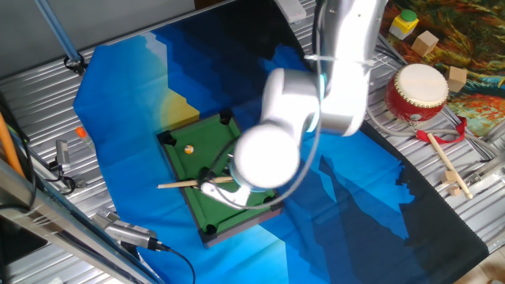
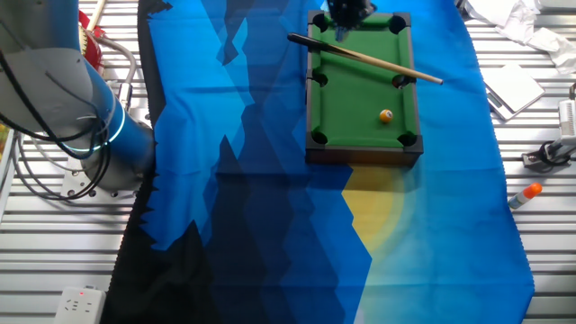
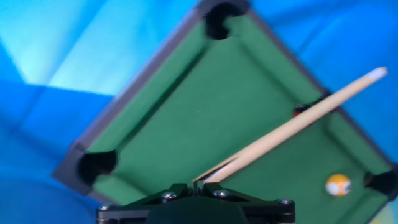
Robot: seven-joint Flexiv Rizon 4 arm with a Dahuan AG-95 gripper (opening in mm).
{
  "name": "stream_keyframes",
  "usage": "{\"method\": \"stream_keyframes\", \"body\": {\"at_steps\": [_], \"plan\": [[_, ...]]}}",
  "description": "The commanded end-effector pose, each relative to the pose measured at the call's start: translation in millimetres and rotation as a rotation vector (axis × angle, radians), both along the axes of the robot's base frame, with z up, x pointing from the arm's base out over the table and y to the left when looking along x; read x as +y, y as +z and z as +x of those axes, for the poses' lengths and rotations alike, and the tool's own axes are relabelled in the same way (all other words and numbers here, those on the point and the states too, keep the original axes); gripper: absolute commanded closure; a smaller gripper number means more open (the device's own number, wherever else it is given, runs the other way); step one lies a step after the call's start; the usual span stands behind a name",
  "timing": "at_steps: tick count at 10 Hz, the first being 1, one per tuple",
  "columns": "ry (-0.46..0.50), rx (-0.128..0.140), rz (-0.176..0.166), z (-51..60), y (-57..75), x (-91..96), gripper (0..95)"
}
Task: Hit the pool ball
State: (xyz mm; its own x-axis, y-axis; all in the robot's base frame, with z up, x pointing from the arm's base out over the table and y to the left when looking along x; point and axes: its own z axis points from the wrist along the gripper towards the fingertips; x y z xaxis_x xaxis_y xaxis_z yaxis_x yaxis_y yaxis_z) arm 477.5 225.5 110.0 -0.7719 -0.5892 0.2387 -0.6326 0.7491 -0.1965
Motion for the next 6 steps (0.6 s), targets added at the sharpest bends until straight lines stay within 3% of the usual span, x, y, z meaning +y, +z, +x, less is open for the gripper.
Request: {"method": "stream_keyframes", "body": {"at_steps": [1,6], "plan": [[0.087,0.020,0.010,-1.8,0.1,0.4,95.0],[0.145,0.003,0.013,-18.9,-4.6,8.3,95.0]]}}
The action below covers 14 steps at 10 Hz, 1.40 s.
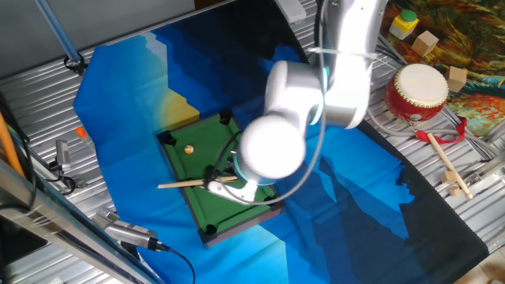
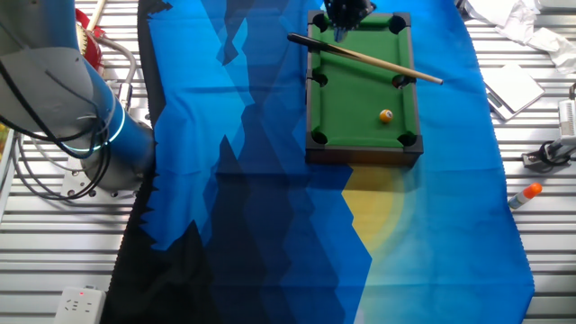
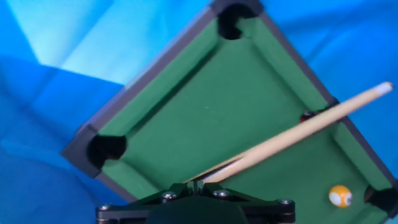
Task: Hit the pool ball
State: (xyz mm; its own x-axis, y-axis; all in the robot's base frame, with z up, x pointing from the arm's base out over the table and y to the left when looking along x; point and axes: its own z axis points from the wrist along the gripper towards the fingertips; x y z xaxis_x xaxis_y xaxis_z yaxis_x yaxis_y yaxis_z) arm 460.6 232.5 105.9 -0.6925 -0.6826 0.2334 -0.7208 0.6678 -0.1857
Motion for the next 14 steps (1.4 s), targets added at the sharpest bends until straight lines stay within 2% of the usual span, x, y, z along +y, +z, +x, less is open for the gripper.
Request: {"method": "stream_keyframes", "body": {"at_steps": [1,2,3,4,5,6,7,8,10,14], "plan": [[0.024,-0.003,0.001,-2.3,-0.6,1.5,95.0],[0.004,-0.010,0.004,-2.3,-0.6,1.4,95.0],[-0.059,-0.029,0.027,-1.3,-0.2,0.8,95.0],[-0.161,-0.047,0.099,2.6,1.6,-1.4,95.0],[-0.244,-0.052,0.176,8.6,4.2,-4.7,95.0],[-0.309,-0.046,0.248,15.8,7.3,-8.3,95.0],[-0.333,-0.038,0.274,20.2,9.2,-10.3,95.0],[-0.325,-0.028,0.268,25.2,11.3,-12.5,95.0],[-0.322,-0.023,0.256,26.0,11.5,-12.8,95.0],[-0.450,-0.046,0.249,31.5,13.6,-15.1,95.0]]}}
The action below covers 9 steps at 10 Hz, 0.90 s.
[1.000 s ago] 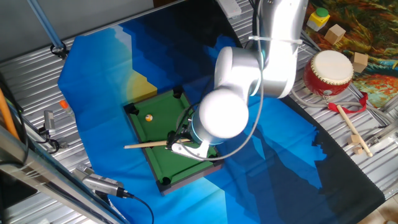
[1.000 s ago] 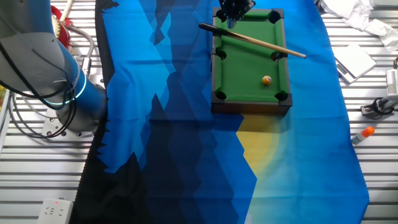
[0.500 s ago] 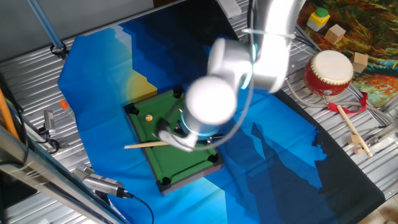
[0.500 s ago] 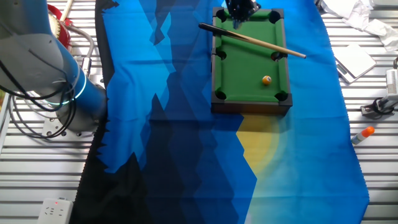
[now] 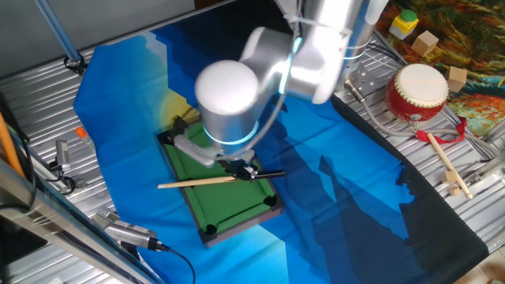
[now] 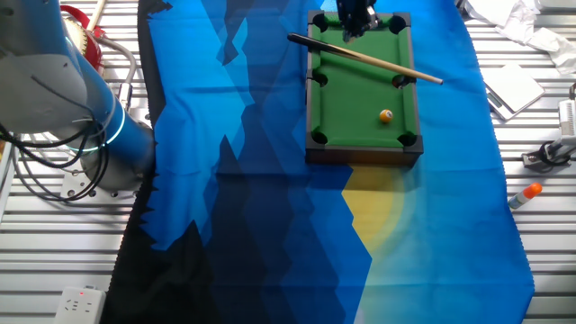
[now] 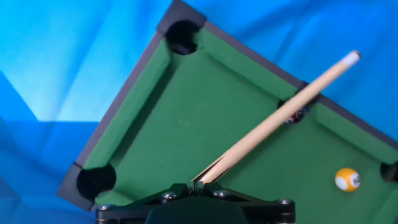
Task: Hit the pool ball
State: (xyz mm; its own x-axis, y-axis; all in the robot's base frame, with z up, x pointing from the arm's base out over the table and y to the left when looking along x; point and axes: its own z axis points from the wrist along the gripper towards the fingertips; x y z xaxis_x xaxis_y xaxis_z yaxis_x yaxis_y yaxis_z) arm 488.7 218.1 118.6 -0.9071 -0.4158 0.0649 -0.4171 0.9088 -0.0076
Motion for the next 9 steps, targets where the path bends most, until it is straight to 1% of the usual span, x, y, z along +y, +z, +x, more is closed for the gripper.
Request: {"method": "stream_keyframes", "body": {"at_steps": [1,3,5,6,7,9], "plan": [[-0.085,0.000,0.001,3.4,0.9,-0.7,95.0],[-0.101,-0.006,0.001,3.4,0.9,-0.7,95.0],[-0.093,-0.001,0.004,3.4,0.9,-0.7,95.0],[-0.109,-0.004,0.000,3.5,0.9,-0.8,95.0],[-0.098,-0.001,-0.018,3.9,0.8,-0.9,95.0],[-0.075,0.003,-0.011,4.2,0.5,-1.0,95.0]]}}
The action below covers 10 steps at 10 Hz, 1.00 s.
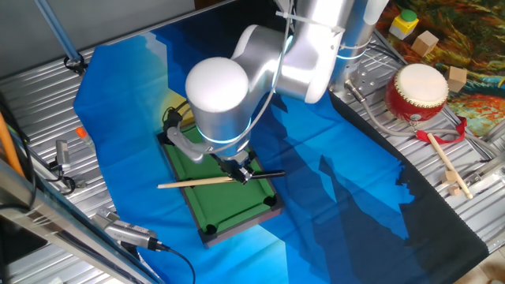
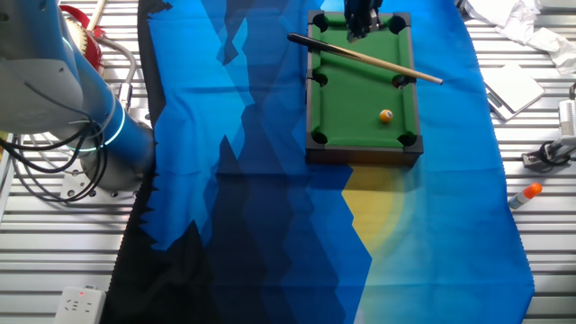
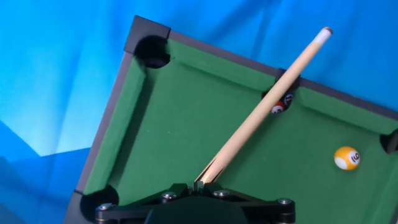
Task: Hit the pool ball
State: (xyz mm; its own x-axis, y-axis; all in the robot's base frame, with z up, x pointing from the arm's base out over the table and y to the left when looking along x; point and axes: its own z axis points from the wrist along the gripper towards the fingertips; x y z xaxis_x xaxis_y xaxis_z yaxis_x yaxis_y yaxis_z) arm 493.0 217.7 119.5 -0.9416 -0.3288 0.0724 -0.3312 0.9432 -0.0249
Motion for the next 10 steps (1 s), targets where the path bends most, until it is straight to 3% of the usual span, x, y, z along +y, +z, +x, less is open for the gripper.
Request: {"method": "stream_keyframes", "body": {"at_steps": [1,7,8,9,10], "plan": [[0.026,0.009,0.010,-0.1,-0.4,-0.6,95.0],[0.038,0.025,0.012,-0.1,-0.4,-0.6,95.0],[0.029,0.024,0.020,-0.1,-0.4,-0.6,95.0],[-0.012,0.023,0.053,-0.1,-0.4,-0.6,95.0],[-0.041,0.022,0.053,-0.1,-0.4,-0.6,95.0]]}}
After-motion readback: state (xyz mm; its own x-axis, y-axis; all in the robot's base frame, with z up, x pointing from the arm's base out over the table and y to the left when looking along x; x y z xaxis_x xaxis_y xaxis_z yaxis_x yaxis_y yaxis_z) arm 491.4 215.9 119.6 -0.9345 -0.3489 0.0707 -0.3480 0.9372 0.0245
